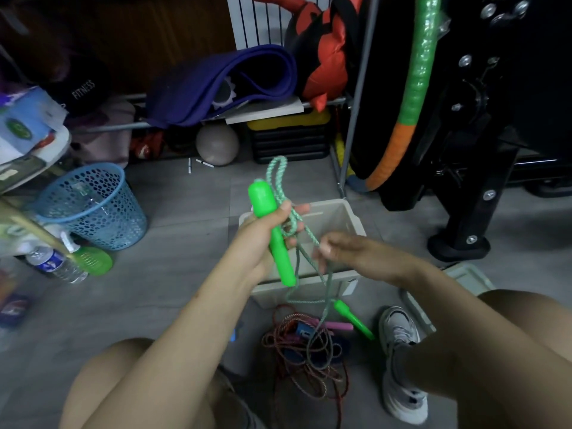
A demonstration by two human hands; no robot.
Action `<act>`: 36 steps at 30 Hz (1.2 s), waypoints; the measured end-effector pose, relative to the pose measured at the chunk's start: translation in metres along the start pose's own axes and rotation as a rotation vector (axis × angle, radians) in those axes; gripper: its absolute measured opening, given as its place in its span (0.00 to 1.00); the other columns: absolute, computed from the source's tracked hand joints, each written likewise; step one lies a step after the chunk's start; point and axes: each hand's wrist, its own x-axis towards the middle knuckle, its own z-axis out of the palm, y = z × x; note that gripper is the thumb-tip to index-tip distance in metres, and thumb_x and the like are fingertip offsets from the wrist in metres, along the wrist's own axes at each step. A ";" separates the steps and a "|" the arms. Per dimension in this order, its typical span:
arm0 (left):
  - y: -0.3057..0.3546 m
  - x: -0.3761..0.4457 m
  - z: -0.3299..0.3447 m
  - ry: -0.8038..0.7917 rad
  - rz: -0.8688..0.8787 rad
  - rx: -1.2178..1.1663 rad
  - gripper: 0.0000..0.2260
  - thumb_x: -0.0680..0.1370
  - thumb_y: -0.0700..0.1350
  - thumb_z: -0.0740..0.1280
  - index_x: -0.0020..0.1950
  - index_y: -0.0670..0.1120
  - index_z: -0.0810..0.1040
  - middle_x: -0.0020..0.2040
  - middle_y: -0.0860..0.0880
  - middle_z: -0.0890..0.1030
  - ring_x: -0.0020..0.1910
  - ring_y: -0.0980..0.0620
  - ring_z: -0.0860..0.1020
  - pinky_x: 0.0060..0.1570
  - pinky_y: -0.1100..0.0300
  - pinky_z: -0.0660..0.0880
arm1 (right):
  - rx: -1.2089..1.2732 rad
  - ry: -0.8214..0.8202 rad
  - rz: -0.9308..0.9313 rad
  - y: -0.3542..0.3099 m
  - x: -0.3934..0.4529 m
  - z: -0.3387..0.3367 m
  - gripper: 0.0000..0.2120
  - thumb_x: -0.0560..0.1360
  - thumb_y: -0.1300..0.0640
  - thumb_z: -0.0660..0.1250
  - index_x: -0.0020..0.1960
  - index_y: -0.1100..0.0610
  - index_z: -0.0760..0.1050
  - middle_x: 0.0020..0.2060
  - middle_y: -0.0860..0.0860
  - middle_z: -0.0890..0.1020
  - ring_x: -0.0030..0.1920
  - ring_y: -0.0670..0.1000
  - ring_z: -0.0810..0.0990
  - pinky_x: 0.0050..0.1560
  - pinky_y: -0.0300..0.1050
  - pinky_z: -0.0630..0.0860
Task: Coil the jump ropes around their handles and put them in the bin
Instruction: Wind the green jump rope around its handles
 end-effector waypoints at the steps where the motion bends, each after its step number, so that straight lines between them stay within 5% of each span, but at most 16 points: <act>1: 0.005 0.001 -0.004 0.027 0.008 -0.014 0.01 0.80 0.41 0.61 0.49 0.45 0.72 0.39 0.52 0.85 0.29 0.58 0.79 0.24 0.67 0.72 | -0.145 -0.051 0.042 0.002 0.000 -0.003 0.13 0.81 0.51 0.56 0.51 0.58 0.75 0.42 0.42 0.80 0.48 0.37 0.76 0.52 0.30 0.67; 5: 0.016 0.003 -0.021 0.195 0.099 -0.005 0.02 0.81 0.40 0.61 0.48 0.45 0.70 0.39 0.49 0.83 0.30 0.55 0.82 0.27 0.66 0.76 | -0.646 -0.175 0.220 0.013 0.001 -0.019 0.10 0.80 0.52 0.60 0.46 0.57 0.76 0.40 0.50 0.76 0.45 0.51 0.76 0.45 0.39 0.71; 7: 0.012 0.006 -0.027 0.233 0.162 0.082 0.01 0.80 0.39 0.62 0.51 0.42 0.70 0.41 0.47 0.80 0.33 0.53 0.83 0.29 0.64 0.78 | -0.468 -0.071 0.212 0.012 -0.002 -0.023 0.09 0.79 0.55 0.62 0.43 0.56 0.76 0.40 0.51 0.80 0.42 0.51 0.81 0.42 0.42 0.77; 10: 0.001 0.007 -0.028 0.165 0.176 0.302 0.01 0.79 0.38 0.63 0.49 0.41 0.74 0.41 0.47 0.80 0.37 0.54 0.82 0.35 0.63 0.80 | 0.145 0.143 -0.068 0.006 -0.005 -0.024 0.07 0.79 0.61 0.60 0.48 0.64 0.75 0.38 0.54 0.80 0.34 0.48 0.80 0.35 0.38 0.77; 14: -0.023 -0.002 -0.011 -0.021 0.060 0.474 0.04 0.76 0.38 0.68 0.48 0.45 0.77 0.41 0.51 0.81 0.39 0.57 0.80 0.42 0.62 0.78 | 0.565 0.197 -0.326 -0.001 0.003 -0.020 0.11 0.76 0.55 0.65 0.49 0.63 0.75 0.40 0.55 0.82 0.34 0.49 0.80 0.37 0.41 0.77; 19: -0.045 -0.007 0.009 -0.110 0.062 0.507 0.09 0.76 0.35 0.68 0.47 0.50 0.76 0.37 0.56 0.79 0.34 0.63 0.76 0.33 0.66 0.75 | 0.722 0.222 -0.419 -0.001 0.014 -0.015 0.22 0.65 0.43 0.73 0.47 0.61 0.74 0.41 0.54 0.83 0.36 0.48 0.81 0.39 0.41 0.78; 23: -0.041 -0.003 0.008 -0.064 0.134 0.504 0.04 0.77 0.38 0.67 0.51 0.43 0.76 0.40 0.50 0.80 0.41 0.49 0.81 0.31 0.61 0.74 | 0.705 0.324 -0.369 -0.004 0.011 -0.019 0.20 0.67 0.48 0.68 0.51 0.62 0.76 0.43 0.57 0.82 0.38 0.50 0.82 0.40 0.41 0.79; 27: -0.029 -0.002 0.009 -0.045 0.091 0.260 0.02 0.78 0.38 0.65 0.49 0.41 0.74 0.41 0.48 0.79 0.36 0.53 0.83 0.28 0.66 0.73 | 0.534 0.462 -0.178 -0.004 0.007 -0.017 0.13 0.77 0.52 0.61 0.45 0.62 0.76 0.37 0.57 0.77 0.30 0.49 0.79 0.28 0.42 0.75; 32: -0.014 -0.002 0.010 -0.054 0.026 0.026 0.03 0.78 0.39 0.64 0.44 0.43 0.74 0.34 0.52 0.81 0.34 0.53 0.82 0.27 0.66 0.73 | 0.291 0.084 0.082 0.005 0.002 -0.001 0.26 0.75 0.37 0.49 0.55 0.52 0.76 0.53 0.49 0.81 0.39 0.57 0.83 0.32 0.44 0.77; 36: 0.000 0.000 0.000 0.025 0.075 -0.023 0.05 0.79 0.39 0.63 0.43 0.44 0.73 0.31 0.52 0.80 0.33 0.54 0.82 0.25 0.67 0.71 | 0.079 -0.129 0.125 0.009 0.000 0.000 0.23 0.77 0.40 0.52 0.54 0.56 0.76 0.52 0.51 0.81 0.44 0.52 0.80 0.45 0.49 0.77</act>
